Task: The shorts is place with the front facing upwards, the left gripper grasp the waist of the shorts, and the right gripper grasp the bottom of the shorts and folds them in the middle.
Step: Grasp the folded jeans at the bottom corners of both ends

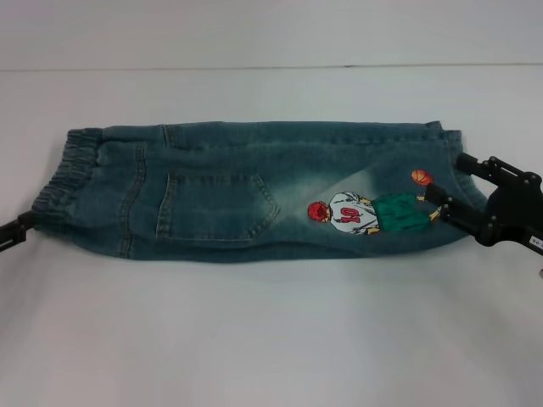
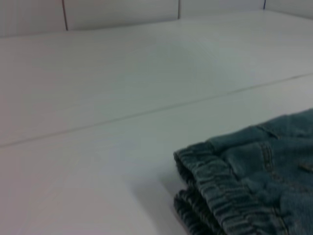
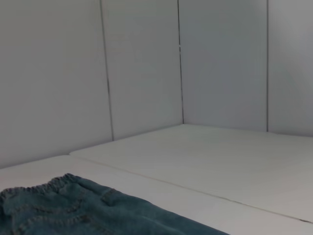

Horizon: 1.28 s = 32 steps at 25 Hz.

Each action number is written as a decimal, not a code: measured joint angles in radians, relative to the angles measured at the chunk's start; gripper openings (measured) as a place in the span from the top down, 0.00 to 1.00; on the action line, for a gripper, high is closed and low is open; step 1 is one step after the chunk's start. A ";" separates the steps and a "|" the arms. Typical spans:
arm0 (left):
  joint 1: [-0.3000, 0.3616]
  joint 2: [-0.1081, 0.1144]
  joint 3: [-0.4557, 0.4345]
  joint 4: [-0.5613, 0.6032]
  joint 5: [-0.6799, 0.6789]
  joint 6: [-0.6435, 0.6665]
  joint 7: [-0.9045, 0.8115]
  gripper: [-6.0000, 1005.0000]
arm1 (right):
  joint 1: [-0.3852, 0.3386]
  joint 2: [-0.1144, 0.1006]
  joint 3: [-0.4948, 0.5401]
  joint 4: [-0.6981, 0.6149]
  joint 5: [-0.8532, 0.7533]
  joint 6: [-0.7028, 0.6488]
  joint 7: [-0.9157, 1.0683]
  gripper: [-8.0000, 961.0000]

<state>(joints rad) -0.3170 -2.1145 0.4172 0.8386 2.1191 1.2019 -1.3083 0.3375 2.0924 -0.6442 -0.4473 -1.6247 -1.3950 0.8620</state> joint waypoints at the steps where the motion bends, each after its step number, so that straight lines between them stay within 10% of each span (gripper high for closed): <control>1: 0.000 0.000 0.000 0.000 0.008 -0.001 0.000 0.29 | 0.001 0.000 0.000 0.003 0.000 -0.003 0.000 0.26; 26: -0.090 0.022 0.055 -0.095 0.112 -0.040 0.007 0.30 | 0.004 0.000 0.005 0.009 0.022 -0.012 -0.005 0.27; 32: -0.090 0.024 0.055 -0.071 0.112 -0.032 -0.007 0.52 | 0.007 0.001 0.005 0.009 0.022 -0.007 -0.009 0.27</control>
<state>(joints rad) -0.4068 -2.0900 0.4724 0.7678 2.2307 1.1702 -1.3155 0.3448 2.0933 -0.6396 -0.4378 -1.6027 -1.4016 0.8530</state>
